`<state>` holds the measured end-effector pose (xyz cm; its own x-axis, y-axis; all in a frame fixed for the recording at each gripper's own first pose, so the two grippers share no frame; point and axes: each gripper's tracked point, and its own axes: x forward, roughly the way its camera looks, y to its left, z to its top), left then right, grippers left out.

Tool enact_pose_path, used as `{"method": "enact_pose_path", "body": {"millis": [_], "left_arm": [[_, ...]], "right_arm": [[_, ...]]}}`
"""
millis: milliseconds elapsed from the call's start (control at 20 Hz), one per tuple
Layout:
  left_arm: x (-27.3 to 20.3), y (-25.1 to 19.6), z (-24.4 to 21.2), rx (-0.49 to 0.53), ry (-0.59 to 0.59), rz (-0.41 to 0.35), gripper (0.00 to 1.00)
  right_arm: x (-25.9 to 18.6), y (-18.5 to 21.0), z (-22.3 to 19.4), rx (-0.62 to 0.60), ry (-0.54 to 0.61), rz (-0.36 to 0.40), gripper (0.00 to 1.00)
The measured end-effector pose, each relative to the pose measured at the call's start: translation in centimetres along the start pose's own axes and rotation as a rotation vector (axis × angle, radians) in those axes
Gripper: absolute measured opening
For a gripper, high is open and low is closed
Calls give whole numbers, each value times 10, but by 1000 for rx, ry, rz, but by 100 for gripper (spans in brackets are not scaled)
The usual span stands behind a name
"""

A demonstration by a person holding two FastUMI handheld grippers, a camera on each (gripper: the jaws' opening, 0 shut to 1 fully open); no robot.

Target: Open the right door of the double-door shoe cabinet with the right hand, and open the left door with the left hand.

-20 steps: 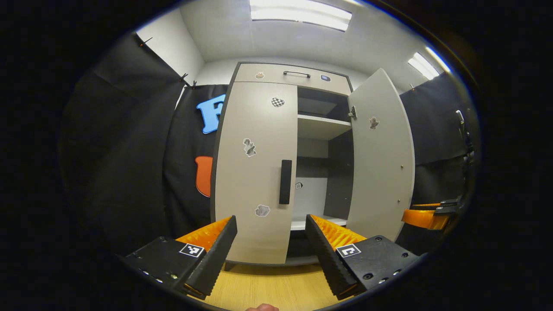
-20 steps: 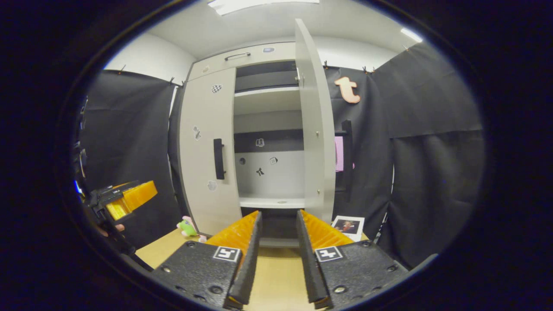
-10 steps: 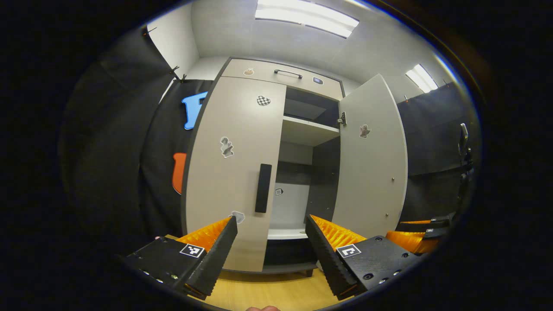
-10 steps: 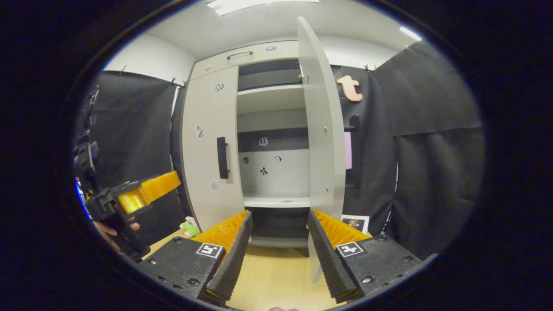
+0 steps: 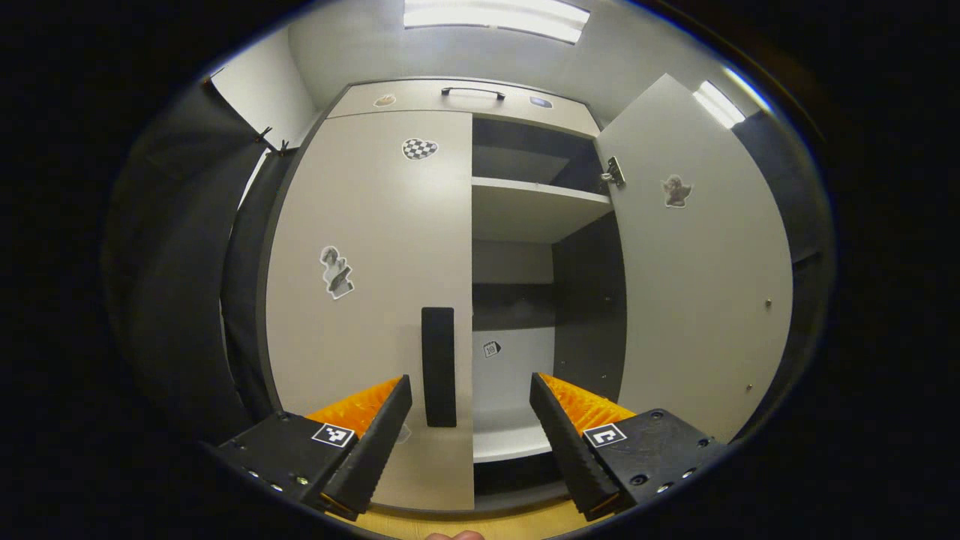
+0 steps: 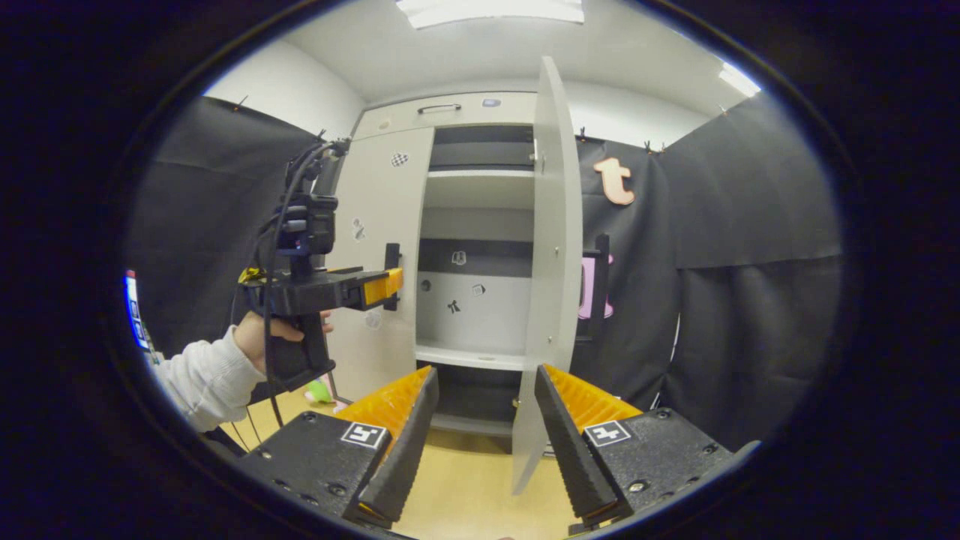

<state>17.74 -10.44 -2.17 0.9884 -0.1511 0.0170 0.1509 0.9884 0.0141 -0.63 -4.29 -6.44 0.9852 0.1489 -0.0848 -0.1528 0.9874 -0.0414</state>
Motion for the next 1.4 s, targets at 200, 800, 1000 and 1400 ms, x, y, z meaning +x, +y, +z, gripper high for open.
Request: {"method": "enact_pose_path", "body": {"millis": [200, 800, 1000, 1400], "left_arm": [[34, 10, -19, -6, 57, 34, 95], [73, 16, -36, -6, 115, 68, 95], [75, 17, -31, -19, 95, 67, 94], [73, 36, -36, -59, 105, 95, 35]], "right_arm": [[2, -16, -3, 51, 3, -22, 82], [16, -48, -25, 151, 33, -72, 81], [23, -47, -30, 144, 47, -67, 81], [33, -43, -37, 130, 72, -47, 82]]}}
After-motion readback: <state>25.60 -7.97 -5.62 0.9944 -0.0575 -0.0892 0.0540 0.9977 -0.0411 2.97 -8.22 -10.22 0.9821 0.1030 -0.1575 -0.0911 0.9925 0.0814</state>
